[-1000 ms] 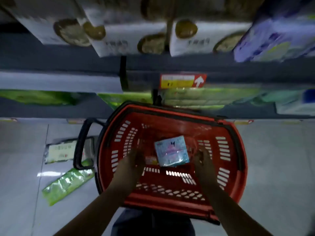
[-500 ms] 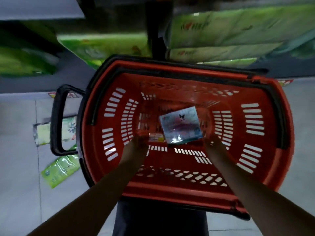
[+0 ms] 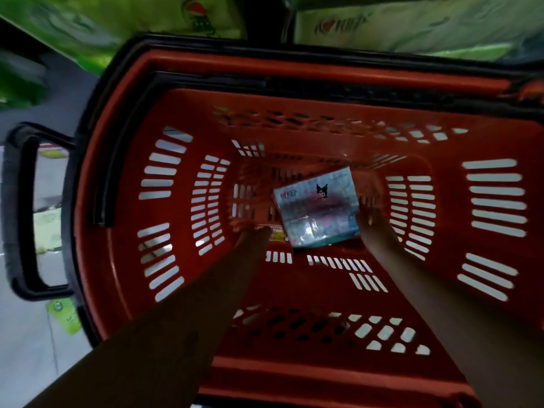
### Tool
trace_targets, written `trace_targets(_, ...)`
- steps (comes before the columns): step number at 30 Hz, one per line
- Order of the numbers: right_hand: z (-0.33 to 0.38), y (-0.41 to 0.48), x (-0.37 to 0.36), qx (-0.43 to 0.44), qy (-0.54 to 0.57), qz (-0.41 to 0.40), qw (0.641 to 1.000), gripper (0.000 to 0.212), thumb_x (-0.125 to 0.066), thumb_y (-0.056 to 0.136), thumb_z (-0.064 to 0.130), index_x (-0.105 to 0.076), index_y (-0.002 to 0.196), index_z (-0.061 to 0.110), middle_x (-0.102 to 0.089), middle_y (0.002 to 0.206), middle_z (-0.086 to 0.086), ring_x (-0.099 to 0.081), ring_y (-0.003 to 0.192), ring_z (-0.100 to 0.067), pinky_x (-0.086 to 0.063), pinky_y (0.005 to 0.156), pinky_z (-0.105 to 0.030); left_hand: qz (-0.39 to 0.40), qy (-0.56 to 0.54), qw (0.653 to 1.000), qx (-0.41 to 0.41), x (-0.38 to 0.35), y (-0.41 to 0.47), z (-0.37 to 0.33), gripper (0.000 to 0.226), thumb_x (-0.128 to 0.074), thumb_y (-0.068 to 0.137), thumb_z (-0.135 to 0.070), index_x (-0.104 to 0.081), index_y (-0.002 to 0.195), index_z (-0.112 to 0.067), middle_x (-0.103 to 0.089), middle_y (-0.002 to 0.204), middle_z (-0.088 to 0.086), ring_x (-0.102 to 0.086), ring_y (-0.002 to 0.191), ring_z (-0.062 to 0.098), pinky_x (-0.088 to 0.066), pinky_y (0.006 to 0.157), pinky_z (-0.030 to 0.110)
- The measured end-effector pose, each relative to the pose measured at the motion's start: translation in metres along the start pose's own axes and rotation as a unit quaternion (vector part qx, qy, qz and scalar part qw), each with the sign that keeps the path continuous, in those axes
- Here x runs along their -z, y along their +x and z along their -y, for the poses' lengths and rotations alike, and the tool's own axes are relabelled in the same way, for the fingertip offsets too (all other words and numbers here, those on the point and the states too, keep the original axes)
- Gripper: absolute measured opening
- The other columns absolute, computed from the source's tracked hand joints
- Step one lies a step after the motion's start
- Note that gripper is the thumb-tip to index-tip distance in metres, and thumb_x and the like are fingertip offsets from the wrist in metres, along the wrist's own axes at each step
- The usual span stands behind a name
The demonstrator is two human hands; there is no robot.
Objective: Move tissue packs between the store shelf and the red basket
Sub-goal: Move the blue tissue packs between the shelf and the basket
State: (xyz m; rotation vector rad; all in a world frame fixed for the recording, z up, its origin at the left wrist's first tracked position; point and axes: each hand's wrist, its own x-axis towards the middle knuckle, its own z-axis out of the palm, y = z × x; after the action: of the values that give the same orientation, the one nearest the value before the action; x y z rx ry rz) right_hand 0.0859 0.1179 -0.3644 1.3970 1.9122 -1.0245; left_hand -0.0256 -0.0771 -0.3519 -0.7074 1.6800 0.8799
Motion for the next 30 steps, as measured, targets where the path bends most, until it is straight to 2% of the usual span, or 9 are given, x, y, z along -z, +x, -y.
trace_targets(2,0.0,0.012,-0.004,-0.001,0.002,0.014,1.0,0.047,-0.03,0.101,0.039,-0.04,0.138,0.01,-0.059,0.119,-0.016,-0.049,0.066,-0.01,-0.035,0.047,-0.019,0.008,-0.034,0.999,0.006,-0.008,0.003,0.001,0.011,-0.05,0.095,-0.009,-0.056,0.103,-0.011,-0.056,0.094,0.002,-0.054,0.093,0.02,-0.044,0.093,0.04)
trace_targets(5,0.0,0.022,-0.01,-0.001,0.006,0.041,0.999,0.054,-0.027,0.101,0.043,-0.03,0.145,0.013,-0.052,0.132,-0.02,-0.06,0.087,-0.022,-0.04,0.06,-0.021,0.016,-0.039,0.999,-0.018,-0.02,-0.002,0.0,0.017,-0.05,0.095,-0.011,-0.056,0.111,-0.013,-0.052,0.112,0.002,-0.048,0.11,0.022,-0.039,0.1,0.039)
trace_targets(7,0.0,0.026,-0.013,-0.007,0.008,0.054,0.998,0.056,-0.025,0.101,0.044,-0.02,0.149,0.015,-0.042,0.143,-0.02,-0.053,0.115,-0.032,-0.036,0.074,-0.024,0.046,-0.047,0.997,-0.027,-0.026,-0.005,0.0,0.011,-0.049,0.096,-0.015,-0.055,0.103,-0.021,-0.049,0.112,-0.003,-0.043,0.111,0.016,-0.035,0.098,0.035)
trace_targets(12,0.0,0.035,-0.012,-0.002,0.02,0.037,0.999,0.053,-0.036,0.099,0.041,-0.041,0.138,0.005,-0.048,0.137,-0.02,-0.045,0.126,-0.035,-0.036,0.101,-0.038,0.058,-0.059,0.997,0.009,-0.034,-0.001,0.002,0.025,-0.045,0.098,-0.017,-0.054,0.119,-0.006,-0.054,0.121,0.011,-0.047,0.102,0.018,-0.043,0.077,0.025)
trace_targets(14,0.0,0.033,-0.013,-0.011,0.033,0.043,0.998,0.053,-0.035,0.099,0.042,-0.042,0.136,0.005,-0.051,0.133,-0.016,-0.047,0.123,-0.033,-0.04,0.094,-0.034,0.068,-0.09,0.994,0.01,-0.04,0.0,0.004,0.012,-0.048,0.096,-0.015,-0.056,0.105,-0.012,-0.057,0.122,0.011,-0.051,0.103,0.02,-0.044,0.091,0.033)
trace_targets(16,0.002,0.025,-0.017,-0.002,0.047,0.049,0.998,0.051,-0.03,0.101,0.042,-0.04,0.138,0.01,-0.052,0.122,-0.008,-0.051,0.112,-0.026,-0.042,0.07,-0.023,0.074,-0.1,0.992,0.001,-0.046,0.002,0.009,0.011,-0.05,0.095,-0.015,-0.057,0.104,-0.013,-0.06,0.123,0.013,-0.056,0.105,0.024,-0.044,0.098,0.038)
trace_targets(20,0.0,0.018,-0.022,0.035,0.158,0.028,0.986,0.048,-0.036,0.099,0.046,-0.038,0.14,0.021,-0.055,0.123,-0.004,-0.054,0.107,-0.02,-0.04,0.073,-0.024,0.076,-0.115,0.99,0.008,-0.048,0.001,0.013,0.012,-0.051,0.095,-0.019,-0.057,0.105,-0.016,-0.063,0.114,0.009,-0.058,0.097,0.02,-0.047,0.08,0.032)
trace_targets(26,-0.005,0.005,-0.018,0.087,0.196,0.056,0.975,0.046,-0.045,0.096,0.04,-0.048,0.132,0.013,-0.058,0.112,0.003,-0.059,0.09,-0.008,-0.043,0.054,-0.002,0.09,-0.16,0.983,-0.003,-0.031,0.002,0.01,0.014,-0.047,0.096,-0.011,-0.055,0.108,-0.013,-0.063,0.11,0.007,-0.059,0.086,0.014,-0.046,0.067,0.026)
trace_targets(30,-0.005,-0.011,-0.009,0.112,0.238,0.075,0.962,0.012,-0.052,0.094,0.027,-0.054,0.106,0.026,-0.059,0.087,0.017,-0.058,0.073,0.01,-0.044,0.053,-0.003,0.057,-0.146,0.987,-0.027,-0.025,0.002,0.004,0.032,-0.048,0.095,-0.004,-0.049,0.128,-0.003,-0.06,0.09,0.003,-0.057,0.077,0.014,-0.048,0.065,0.027)
